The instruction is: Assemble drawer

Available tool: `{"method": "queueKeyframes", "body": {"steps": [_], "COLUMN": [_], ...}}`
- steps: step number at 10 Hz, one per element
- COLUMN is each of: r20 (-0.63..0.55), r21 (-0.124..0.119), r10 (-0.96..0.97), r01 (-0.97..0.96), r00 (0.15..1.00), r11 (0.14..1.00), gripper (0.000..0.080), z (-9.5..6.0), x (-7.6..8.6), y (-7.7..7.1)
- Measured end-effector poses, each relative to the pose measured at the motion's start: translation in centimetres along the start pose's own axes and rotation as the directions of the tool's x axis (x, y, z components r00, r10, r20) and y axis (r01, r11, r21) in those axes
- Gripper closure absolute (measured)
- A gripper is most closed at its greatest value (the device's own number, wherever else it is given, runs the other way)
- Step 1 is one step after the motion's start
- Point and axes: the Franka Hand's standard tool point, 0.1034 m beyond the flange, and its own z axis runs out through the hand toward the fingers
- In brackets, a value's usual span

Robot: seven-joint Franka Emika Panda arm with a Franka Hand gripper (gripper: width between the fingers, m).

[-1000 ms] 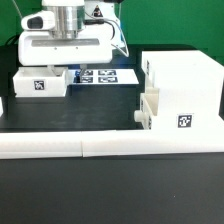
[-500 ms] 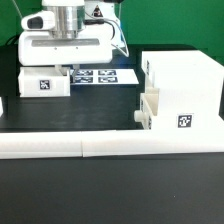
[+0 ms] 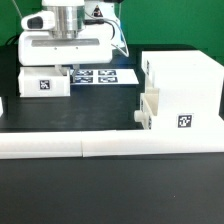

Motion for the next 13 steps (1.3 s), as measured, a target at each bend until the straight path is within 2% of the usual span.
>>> {"method": "queueKeyframes", "body": {"steps": [1, 3, 6, 9, 11, 12, 13], "r20": [0.014, 0.006, -0.006, -0.011, -0.015, -0.017, -0.018], "r21": [0.015, 0.030, 0.047, 0.044, 0.041, 0.041, 0.044], "r10": [-0.006, -0.045, -0.057, -0.092, -0.250, -0.397, -0.485], "r01": [0.005, 0.045, 0.057, 0.092, 0.251, 0.397, 0.485], "r00": [1.000, 0.999, 0.998, 0.996, 0.968, 0.918, 0.874], "r11": [1.000, 0.999, 0.997, 0.995, 0.967, 0.917, 0.873], "gripper": [0.0757, 0.0757, 0.0757, 0.0757, 0.0757, 0.0757, 0.0757], "z": [-0.7, -3.2, -5.3, -5.0, -4.9, -4.6, -4.6], "x": [1.0, 4.4, 9.7, 9.5, 9.4, 9.3, 10.1], "y": [-1.2, -2.9, -3.5, -3.4, -3.2, -2.7, -2.6]}}
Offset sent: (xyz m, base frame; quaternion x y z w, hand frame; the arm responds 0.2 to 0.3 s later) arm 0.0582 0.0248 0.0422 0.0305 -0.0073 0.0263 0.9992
